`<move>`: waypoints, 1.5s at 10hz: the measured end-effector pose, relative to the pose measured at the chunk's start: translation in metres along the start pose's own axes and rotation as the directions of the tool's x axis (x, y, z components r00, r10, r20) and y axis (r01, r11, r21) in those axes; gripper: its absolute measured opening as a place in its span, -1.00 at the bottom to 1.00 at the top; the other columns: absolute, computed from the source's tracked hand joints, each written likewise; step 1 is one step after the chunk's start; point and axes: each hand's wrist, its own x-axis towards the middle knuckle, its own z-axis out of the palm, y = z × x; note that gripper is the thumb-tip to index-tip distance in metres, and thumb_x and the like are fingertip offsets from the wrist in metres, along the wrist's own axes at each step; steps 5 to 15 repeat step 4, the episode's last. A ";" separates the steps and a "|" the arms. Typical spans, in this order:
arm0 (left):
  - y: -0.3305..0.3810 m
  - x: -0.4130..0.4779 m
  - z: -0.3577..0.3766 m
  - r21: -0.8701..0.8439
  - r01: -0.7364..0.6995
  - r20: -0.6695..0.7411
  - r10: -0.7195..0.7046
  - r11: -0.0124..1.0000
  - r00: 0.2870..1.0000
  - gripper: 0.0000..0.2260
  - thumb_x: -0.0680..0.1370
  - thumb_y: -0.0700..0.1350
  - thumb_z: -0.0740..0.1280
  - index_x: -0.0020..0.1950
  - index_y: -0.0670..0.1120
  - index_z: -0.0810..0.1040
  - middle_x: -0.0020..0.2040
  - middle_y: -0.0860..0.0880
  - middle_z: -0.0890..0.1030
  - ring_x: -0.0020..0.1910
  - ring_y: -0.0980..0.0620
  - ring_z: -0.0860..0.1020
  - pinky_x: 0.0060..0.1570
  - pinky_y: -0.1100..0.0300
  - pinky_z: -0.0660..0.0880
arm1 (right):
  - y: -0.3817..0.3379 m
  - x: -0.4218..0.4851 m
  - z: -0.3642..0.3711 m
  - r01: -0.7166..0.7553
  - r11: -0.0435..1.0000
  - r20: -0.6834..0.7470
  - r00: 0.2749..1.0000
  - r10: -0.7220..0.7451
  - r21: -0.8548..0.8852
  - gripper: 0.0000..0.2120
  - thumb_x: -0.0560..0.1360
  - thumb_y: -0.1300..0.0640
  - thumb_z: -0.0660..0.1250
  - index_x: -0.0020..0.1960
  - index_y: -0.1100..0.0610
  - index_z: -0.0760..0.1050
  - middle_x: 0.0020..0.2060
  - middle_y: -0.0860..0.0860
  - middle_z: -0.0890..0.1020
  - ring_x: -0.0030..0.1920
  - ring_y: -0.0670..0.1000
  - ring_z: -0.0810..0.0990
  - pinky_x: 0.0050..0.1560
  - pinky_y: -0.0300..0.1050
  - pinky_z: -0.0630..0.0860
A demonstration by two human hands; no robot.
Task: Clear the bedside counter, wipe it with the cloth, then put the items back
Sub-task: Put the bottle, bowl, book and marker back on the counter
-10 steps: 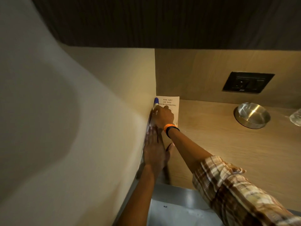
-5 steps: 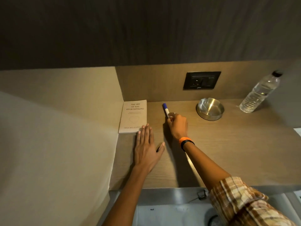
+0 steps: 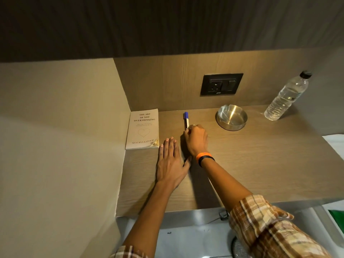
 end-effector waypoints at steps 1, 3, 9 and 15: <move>0.000 0.002 0.002 0.018 -0.004 -0.005 0.004 1.000 1.000 -0.20 0.57 0.34 -0.11 0.64 -0.17 -0.01 0.66 -0.14 0.03 0.65 -0.07 -0.06 0.62 -0.04 -0.09 | 0.000 0.000 0.001 0.002 1.000 0.012 1.000 -0.002 0.008 -0.71 0.62 0.08 0.27 0.08 0.30 0.59 0.05 0.23 0.59 0.04 0.26 0.59 -0.01 0.05 0.50; 0.001 0.003 0.002 0.007 -0.001 0.011 0.001 1.000 1.000 -0.21 0.58 0.35 -0.09 0.64 -0.16 -0.02 0.66 -0.14 0.04 0.64 -0.07 -0.05 0.61 -0.07 -0.05 | 0.002 0.001 -0.003 0.020 1.000 0.047 0.999 -0.019 -0.018 -0.74 0.60 0.10 0.31 0.11 0.29 0.60 0.07 0.22 0.58 0.06 0.25 0.58 0.02 0.06 0.52; 0.001 0.005 0.001 -0.019 0.009 -0.011 -0.010 1.000 1.000 -0.20 0.57 0.36 -0.13 0.64 -0.15 -0.02 0.66 -0.14 0.04 0.64 -0.07 -0.05 0.61 -0.07 -0.05 | 0.006 0.000 -0.003 0.026 1.000 0.043 0.999 -0.026 0.000 -0.72 0.60 0.05 0.33 0.09 0.28 0.60 0.05 0.21 0.59 0.05 0.23 0.59 0.01 0.05 0.51; 0.001 0.005 0.001 -0.019 0.009 -0.011 -0.010 1.000 1.000 -0.20 0.57 0.36 -0.13 0.64 -0.15 -0.02 0.66 -0.14 0.04 0.64 -0.07 -0.05 0.61 -0.07 -0.05 | 0.006 0.000 -0.003 0.026 1.000 0.043 0.999 -0.026 0.000 -0.72 0.60 0.05 0.33 0.09 0.28 0.60 0.05 0.21 0.59 0.05 0.23 0.59 0.01 0.05 0.51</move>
